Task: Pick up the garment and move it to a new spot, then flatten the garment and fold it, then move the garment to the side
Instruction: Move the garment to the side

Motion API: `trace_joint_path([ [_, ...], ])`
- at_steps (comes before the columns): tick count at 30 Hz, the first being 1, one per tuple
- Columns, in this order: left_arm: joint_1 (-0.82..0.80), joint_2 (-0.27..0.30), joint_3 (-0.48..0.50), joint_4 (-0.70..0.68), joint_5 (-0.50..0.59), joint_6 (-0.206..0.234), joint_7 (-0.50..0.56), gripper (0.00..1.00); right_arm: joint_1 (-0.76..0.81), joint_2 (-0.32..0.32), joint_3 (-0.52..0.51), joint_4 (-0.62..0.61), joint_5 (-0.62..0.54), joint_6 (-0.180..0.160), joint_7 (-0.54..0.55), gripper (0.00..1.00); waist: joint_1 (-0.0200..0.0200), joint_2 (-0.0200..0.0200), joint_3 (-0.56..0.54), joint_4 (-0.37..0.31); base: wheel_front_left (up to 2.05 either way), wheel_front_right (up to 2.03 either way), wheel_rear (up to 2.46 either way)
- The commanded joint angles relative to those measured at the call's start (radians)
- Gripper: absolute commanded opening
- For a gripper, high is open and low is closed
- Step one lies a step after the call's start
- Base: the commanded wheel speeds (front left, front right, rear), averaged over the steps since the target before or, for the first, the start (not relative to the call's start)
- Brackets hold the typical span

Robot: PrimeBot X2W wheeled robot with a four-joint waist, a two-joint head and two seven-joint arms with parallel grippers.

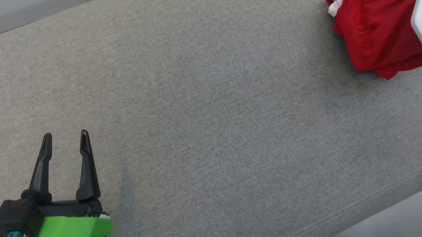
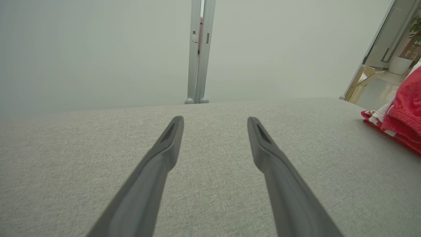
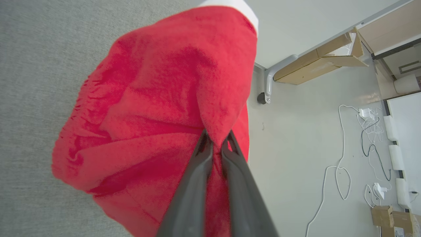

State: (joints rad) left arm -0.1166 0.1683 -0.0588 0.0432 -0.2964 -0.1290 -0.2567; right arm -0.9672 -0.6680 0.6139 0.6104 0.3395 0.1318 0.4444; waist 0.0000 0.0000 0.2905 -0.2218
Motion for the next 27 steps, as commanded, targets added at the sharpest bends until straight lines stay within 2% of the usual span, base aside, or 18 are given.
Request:
trace_joint_path([
  [1,-0.025,0.014,0.0,-0.01,0.004,-0.002,0.004,1.0,-0.012,-0.017,-0.011,0.017,-0.015,-0.002,-0.019,0.0,0.0,0.0,0.074,-0.042,0.0,0.0,0.0],
  [8,-0.065,0.056,-0.02,-0.081,-0.002,-0.002,0.029,1.0,-0.011,-0.08,-0.122,0.118,-0.069,-0.002,-0.177,0.0,0.0,0.0,0.165,-0.004,0.0,0.0,0.0],
  [12,-0.07,0.074,-0.018,-0.116,0.001,0.0,0.047,1.0,-0.003,-0.093,-0.214,0.186,-0.117,-0.002,-0.266,0.0,0.0,0.0,0.204,0.025,0.0,0.0,0.0],
  [17,-0.062,0.092,-0.013,-0.154,0.001,0.005,0.064,1.0,0.005,-0.09,-0.327,0.252,-0.2,-0.002,-0.327,0.0,0.0,0.0,0.238,0.055,0.0,0.0,0.0],
  [18,-0.059,0.095,-0.012,-0.161,0.001,0.006,0.067,1.0,0.005,-0.087,-0.357,0.261,-0.22,-0.002,-0.344,0.69,0.0,0.0,0.243,0.059,0.0,0.0,0.0],
  [19,-0.056,0.095,-0.013,-0.165,0.0,0.007,0.068,1.0,0.006,-0.082,-0.378,0.27,-0.236,-0.002,-0.353,1.0,0.0,0.0,0.246,0.062,0.0,0.0,0.0],
  [27,-0.038,0.089,-0.026,-0.155,-0.009,0.011,0.068,1.0,0.045,-0.006,-0.547,0.302,-0.388,-0.002,-0.399,1.0,0.0,0.0,0.211,0.074,0.0,0.0,0.0],
])
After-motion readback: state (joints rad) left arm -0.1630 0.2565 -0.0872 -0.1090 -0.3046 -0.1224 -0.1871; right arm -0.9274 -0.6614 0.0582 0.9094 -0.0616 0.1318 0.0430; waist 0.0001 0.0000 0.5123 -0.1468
